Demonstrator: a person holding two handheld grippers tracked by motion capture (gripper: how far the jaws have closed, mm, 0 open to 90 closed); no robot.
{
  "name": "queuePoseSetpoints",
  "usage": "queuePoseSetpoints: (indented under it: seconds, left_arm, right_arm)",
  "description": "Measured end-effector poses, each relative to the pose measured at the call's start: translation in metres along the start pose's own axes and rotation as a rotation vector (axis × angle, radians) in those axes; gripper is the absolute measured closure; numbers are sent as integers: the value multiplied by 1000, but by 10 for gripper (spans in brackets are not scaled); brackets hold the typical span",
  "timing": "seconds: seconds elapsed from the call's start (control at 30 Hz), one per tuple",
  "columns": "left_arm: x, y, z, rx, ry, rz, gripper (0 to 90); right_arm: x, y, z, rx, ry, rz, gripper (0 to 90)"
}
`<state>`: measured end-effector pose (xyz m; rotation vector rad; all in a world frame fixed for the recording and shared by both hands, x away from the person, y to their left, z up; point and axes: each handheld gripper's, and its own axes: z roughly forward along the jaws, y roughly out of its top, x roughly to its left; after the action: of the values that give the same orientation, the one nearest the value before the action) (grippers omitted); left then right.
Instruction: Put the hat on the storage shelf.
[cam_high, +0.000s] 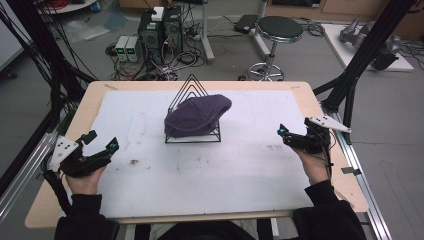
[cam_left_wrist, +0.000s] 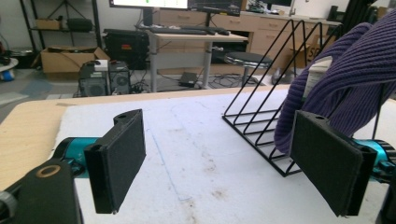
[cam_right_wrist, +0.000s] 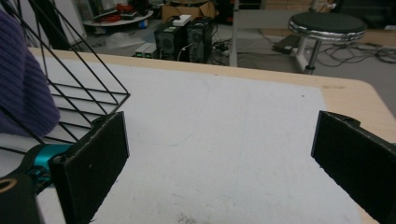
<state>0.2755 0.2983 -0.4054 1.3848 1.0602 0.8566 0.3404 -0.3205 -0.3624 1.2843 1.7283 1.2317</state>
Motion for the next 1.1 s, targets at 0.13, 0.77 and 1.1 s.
queuePoseSetpoints:
  seconds: [0.13, 0.77, 1.1]
  left_arm:
    - [1, -2, -6, -2, 26, 10, 189]
    - [3, -16, -13, -12, 113, 11, 189]
    - [8, -22, -9, -15, 128, -4, 190]
  right_arm:
    - [1, -1, -2, 16, -8, 3, 33]
    - [-13, -15, -17, -72, -24, 119, 36]
    - [-1, -37, -5, -23, -60, 33, 35]
